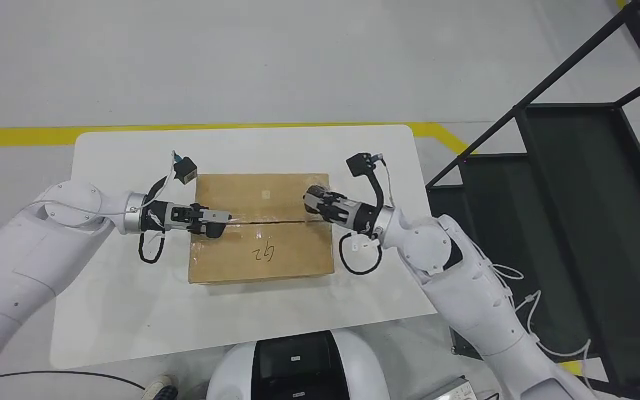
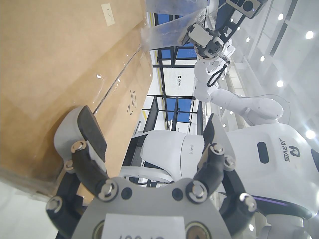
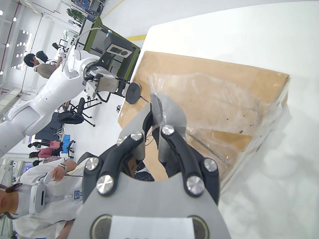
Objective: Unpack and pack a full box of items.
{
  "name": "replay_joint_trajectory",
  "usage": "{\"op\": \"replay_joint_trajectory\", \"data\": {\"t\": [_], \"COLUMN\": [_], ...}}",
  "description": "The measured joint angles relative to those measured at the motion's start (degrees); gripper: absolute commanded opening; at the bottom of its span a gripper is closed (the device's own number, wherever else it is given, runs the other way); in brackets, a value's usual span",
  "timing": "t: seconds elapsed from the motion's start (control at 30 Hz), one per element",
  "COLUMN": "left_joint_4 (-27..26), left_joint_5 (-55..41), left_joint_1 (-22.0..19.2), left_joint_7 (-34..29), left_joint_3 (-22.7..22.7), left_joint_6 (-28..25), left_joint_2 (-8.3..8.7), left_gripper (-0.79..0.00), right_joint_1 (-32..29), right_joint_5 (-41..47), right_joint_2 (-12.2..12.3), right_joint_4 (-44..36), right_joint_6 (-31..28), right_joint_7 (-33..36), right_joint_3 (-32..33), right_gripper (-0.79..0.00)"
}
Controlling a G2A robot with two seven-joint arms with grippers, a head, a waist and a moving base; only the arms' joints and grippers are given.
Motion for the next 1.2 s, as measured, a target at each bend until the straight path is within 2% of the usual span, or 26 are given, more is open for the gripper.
{"op": "replay_joint_trajectory", "data": {"t": [0.3,0.47,0.77,1.2], "left_joint_4": [0.00,0.00,0.00,0.00], "left_joint_5": [0.00,0.00,0.00,0.00], "left_joint_1": [0.00,0.00,0.00,0.00], "left_joint_7": [0.00,0.00,0.00,0.00], "left_joint_3": [0.00,0.00,0.00,0.00], "left_joint_6": [0.00,0.00,0.00,0.00], "left_joint_2": [0.00,0.00,0.00,0.00], "left_gripper": [0.000,0.000,0.000,0.000], "right_joint_1": [0.50,5.34,14.27,17.83], "right_joint_5": [0.86,1.16,3.31,2.40], "right_joint_2": [0.04,-1.03,-3.72,-5.20], "right_joint_4": [0.01,4.23,14.67,17.35], "right_joint_6": [-1.77,-0.74,-0.14,1.66], "right_joint_7": [1.43,4.22,5.07,6.51], "right_joint_3": [0.06,-5.21,-13.80,-17.32], "right_gripper": [-0.785,-0.785,-0.785,-0.785]}}
